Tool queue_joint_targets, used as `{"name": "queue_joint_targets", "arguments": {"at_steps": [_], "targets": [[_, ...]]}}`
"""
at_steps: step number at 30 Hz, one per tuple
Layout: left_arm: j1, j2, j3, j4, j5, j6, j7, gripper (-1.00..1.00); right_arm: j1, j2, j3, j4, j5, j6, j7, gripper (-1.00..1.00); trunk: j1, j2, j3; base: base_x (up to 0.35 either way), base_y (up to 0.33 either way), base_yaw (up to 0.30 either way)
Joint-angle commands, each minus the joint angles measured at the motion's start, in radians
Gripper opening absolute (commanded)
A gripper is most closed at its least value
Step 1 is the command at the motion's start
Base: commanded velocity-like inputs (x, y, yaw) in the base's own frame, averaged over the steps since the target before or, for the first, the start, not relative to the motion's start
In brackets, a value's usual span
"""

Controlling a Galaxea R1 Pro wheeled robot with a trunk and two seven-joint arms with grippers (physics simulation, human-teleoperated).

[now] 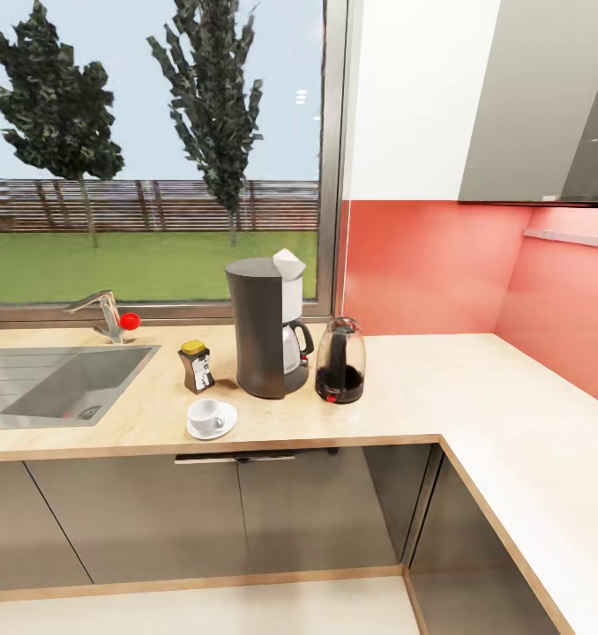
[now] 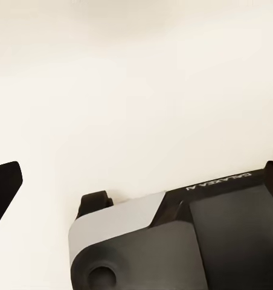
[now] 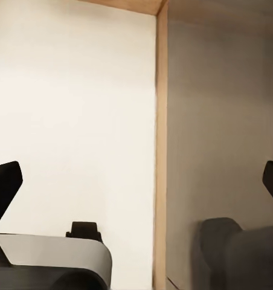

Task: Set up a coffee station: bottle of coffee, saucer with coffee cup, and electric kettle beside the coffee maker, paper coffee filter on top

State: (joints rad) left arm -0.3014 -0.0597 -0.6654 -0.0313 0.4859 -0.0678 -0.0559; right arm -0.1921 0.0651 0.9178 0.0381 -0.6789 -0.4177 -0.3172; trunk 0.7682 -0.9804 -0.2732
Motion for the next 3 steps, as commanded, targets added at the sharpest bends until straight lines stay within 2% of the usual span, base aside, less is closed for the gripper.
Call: {"name": "queue_joint_targets", "arguments": {"at_steps": [1, 3], "targets": [[-0.001, 0.0, -0.008, 0.002, 0.011, -0.004, -0.004, 1.0, -0.001, 0.001, 0.007, 0.004, -0.005, -0.004, -0.001, 1.0, 0.0, -0.001, -0.001, 0.0, 0.0, 0.0], [-0.001, 0.0, -0.008, 0.002, 0.01, -0.004, -0.004, 1.0, -0.001, 0.001, 0.007, 0.003, -0.005, -0.004, -0.001, 1.0, 0.0, -0.001, -0.001, 0.0, 0.0, 0.0]]}}
